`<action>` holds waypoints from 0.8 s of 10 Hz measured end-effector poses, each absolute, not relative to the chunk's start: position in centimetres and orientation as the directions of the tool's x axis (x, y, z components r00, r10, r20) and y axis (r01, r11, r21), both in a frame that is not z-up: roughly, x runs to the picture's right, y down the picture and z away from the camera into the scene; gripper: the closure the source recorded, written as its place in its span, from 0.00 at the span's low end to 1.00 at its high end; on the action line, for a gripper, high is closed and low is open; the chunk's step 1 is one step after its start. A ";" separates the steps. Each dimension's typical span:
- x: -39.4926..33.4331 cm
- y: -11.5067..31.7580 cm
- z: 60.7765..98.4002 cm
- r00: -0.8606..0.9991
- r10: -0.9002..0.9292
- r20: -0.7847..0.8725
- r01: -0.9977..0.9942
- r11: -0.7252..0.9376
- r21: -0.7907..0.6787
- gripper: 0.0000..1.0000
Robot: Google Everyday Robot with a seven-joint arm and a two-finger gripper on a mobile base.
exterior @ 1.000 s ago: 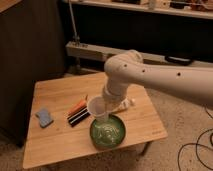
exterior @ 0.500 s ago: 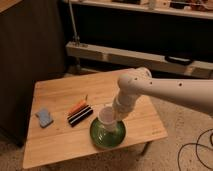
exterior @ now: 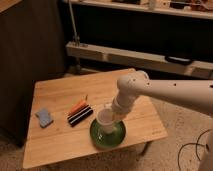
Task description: Place the ceramic cup in the ceramic bowl
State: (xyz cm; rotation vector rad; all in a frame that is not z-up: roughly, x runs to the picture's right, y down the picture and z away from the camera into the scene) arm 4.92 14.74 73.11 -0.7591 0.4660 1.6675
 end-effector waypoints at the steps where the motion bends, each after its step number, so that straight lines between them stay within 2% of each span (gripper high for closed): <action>1: 5.1 14.9 73.2 -0.106 0.704 -0.702 -0.967 -0.237 -0.090 0.49; 3: 5.1 15.0 73.1 -0.111 0.705 -0.701 -0.967 -0.238 -0.087 0.28; 4: 5.0 15.0 73.1 -0.111 0.706 -0.700 -0.967 -0.238 -0.087 0.21; 8: 4.0 14.3 72.7 -0.099 0.718 -0.689 -0.973 -0.213 -0.083 0.20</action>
